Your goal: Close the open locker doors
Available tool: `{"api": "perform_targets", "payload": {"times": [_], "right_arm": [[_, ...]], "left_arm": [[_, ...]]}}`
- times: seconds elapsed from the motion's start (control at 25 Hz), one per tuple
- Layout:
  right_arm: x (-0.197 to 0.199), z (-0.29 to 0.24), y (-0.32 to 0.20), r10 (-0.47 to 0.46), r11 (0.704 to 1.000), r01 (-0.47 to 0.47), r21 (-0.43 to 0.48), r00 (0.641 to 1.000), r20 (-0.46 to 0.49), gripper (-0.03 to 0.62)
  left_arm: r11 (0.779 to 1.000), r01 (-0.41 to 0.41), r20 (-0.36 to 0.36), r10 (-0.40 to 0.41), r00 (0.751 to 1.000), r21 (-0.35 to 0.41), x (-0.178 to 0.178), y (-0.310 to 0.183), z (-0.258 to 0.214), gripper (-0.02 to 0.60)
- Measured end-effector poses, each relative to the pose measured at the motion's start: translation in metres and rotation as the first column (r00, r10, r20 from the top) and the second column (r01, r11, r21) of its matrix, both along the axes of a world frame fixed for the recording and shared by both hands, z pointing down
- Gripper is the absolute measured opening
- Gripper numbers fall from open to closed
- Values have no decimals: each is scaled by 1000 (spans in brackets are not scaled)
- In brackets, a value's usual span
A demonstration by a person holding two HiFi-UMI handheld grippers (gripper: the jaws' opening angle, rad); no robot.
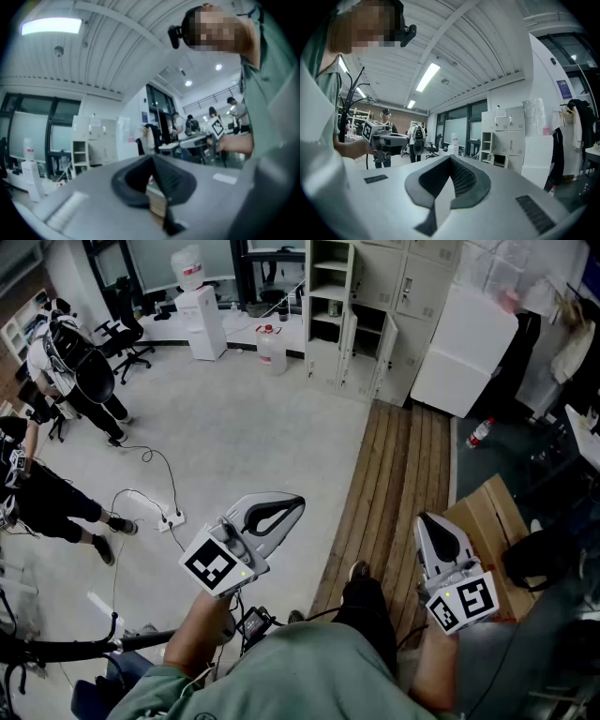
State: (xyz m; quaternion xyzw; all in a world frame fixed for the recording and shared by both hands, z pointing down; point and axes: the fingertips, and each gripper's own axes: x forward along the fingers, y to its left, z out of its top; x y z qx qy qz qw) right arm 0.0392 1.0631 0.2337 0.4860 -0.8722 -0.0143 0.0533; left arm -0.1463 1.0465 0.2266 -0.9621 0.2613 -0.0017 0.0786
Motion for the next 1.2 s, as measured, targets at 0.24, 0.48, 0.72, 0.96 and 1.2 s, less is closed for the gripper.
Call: {"api": "perform_targets", "payload": {"times": [0.24,0.48,0.72,0.96,1.2], "right_arm": [[0,3,-3,5,1000,-5,-2,1000,-2,5],[3,7,-9,9,1000,-9,-4,1000,-2,5],[4,9,-21,14,1000,-14,-5,1000,9,5],[11,12,-41,11,1000,-10,-4,999,44,6],[41,25,-82,25,1000,-24,-19,998,54,6]], "left_arm": [[1000,-8,-2,8,1000,4,1,-3,3,2],[1000,-12,1,12,1000,-2,4,-8,7,2],[1000,-14,5,14,1000,-12,4,-21,11,2],[1000,-19,4,19,1000,-14,11,-42,14,2],[999,-23,15,24,1000,-33,39,-89,28,2]]}}
